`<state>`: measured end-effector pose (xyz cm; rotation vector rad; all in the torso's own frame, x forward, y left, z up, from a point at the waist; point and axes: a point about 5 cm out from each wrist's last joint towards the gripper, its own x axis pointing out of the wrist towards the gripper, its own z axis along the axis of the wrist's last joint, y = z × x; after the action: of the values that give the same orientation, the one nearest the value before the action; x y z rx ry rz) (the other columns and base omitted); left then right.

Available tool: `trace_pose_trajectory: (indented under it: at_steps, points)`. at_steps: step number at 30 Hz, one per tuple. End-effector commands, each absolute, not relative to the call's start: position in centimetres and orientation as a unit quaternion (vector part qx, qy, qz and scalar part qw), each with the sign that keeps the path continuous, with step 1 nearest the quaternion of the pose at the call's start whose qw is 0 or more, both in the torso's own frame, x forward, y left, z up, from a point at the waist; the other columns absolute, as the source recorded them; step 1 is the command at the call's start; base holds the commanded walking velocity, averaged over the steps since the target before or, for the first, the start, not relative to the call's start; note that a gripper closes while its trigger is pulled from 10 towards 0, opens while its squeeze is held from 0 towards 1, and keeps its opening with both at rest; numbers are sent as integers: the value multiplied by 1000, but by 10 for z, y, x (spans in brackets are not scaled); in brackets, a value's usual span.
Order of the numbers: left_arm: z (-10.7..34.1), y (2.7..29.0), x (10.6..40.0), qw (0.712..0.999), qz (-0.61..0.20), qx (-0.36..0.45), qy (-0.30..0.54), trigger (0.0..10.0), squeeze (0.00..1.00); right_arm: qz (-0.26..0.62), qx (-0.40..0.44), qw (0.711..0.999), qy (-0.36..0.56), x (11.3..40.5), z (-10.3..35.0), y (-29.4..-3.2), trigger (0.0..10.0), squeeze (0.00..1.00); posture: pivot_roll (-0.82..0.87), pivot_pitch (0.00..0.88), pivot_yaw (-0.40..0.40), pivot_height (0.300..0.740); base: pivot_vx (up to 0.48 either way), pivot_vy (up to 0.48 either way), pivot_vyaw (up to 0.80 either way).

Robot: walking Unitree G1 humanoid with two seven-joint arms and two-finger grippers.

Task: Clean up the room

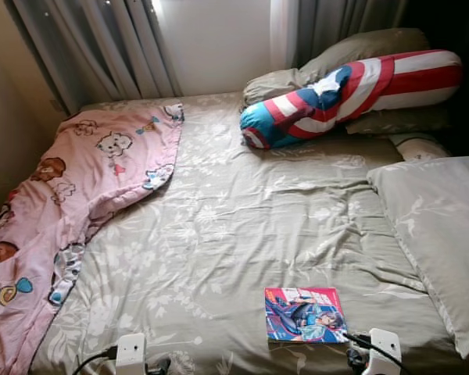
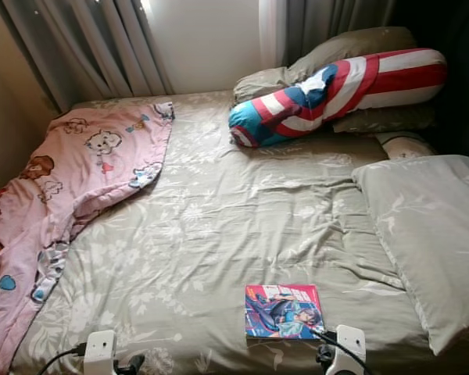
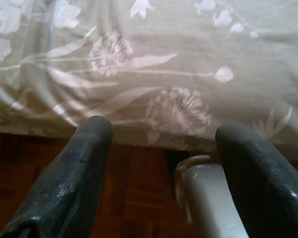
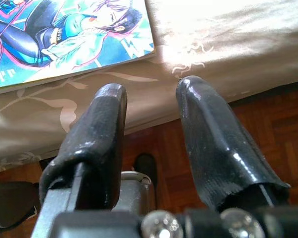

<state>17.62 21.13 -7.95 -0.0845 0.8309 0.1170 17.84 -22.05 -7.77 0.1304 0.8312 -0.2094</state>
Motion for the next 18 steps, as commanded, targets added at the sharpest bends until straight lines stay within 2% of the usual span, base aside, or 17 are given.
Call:
trace_pose_trajectory:
  at_steps: [1, 2, 3, 9, 16, 18]
  points:
    - [-86, 222, 158, 896, 66, -33, 437, 10000, 0, -98, 55, 904, 412, 175, -80, -219, 10000, 0, -155, 0, 82, 740, 0, 0, 800]
    - [-88, 224, 155, 893, 68, -34, 443, 10000, 0, -98, 53, 904, 413, 175, -80, -219, 10000, 0, -158, 0, 83, 740, 0, 0, 800]
    - [-89, 225, 152, 890, 69, -34, 449, 10000, 0, -105, 54, 903, 412, 172, -78, -232, 10000, 0, -163, 0, 84, 740, 0, 0, 800]
    - [-90, 226, 148, 885, 70, -34, 458, 10000, 0, -109, 57, 903, 412, 170, -76, -245, 10000, 0, -167, 0, 81, 740, 0, 0, 679]
    - [-90, 225, 151, 885, 63, -32, 460, 10000, 0, -113, 62, 902, 411, 173, -72, -256, 10000, 0, -165, 0, 71, 740, 0, 0, 0]
    - [-91, 222, 151, 883, 61, -31, 464, 10000, 0, -113, 60, 903, 409, 173, -71, -257, 10000, 0, -166, 0, 69, 740, 0, 279, 0]
